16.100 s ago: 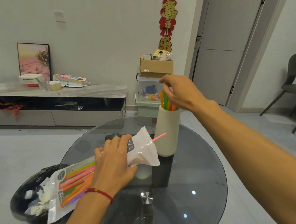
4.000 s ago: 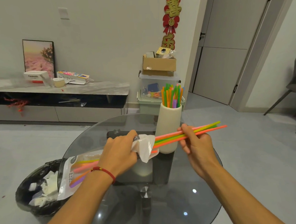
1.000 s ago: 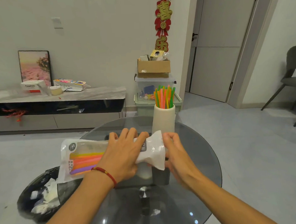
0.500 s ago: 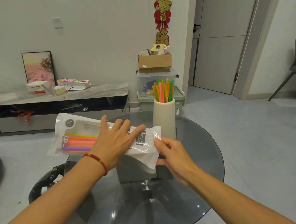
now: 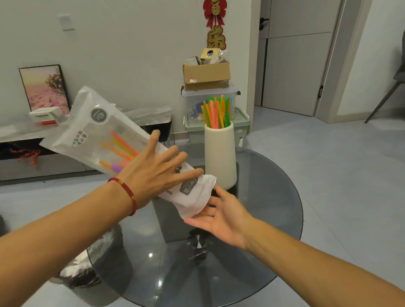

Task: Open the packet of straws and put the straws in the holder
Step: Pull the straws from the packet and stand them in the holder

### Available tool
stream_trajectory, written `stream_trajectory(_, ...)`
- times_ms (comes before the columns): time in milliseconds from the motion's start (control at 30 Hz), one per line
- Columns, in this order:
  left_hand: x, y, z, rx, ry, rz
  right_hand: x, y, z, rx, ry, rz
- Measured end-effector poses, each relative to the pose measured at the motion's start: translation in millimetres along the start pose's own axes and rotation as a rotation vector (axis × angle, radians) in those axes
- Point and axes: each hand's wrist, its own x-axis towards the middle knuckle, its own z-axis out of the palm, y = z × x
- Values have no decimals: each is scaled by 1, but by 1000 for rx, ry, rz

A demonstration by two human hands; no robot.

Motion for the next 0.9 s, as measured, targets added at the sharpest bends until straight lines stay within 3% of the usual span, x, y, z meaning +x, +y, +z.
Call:
stream_trajectory(200, -12, 5, 24, -165, -79, -212, -4, -10, -4, -238, 35, -138)
stream_trajectory(400, -15, 35, 44, -341, 5, -414, -16, -19, -6, -587, 217, -363)
stream_trajectory(600, -24, 51, 58, -544, -23, -544, -35, -54, -30, -701, 275, -430)
stream_trajectory(733, -24, 56, 53, -551, 42, -564, -40, -64, -41, -653, 258, -489)
stream_trajectory(900, -19, 59, 43, -567, 69, -622, -38, -62, -35, -357, 229, -425)
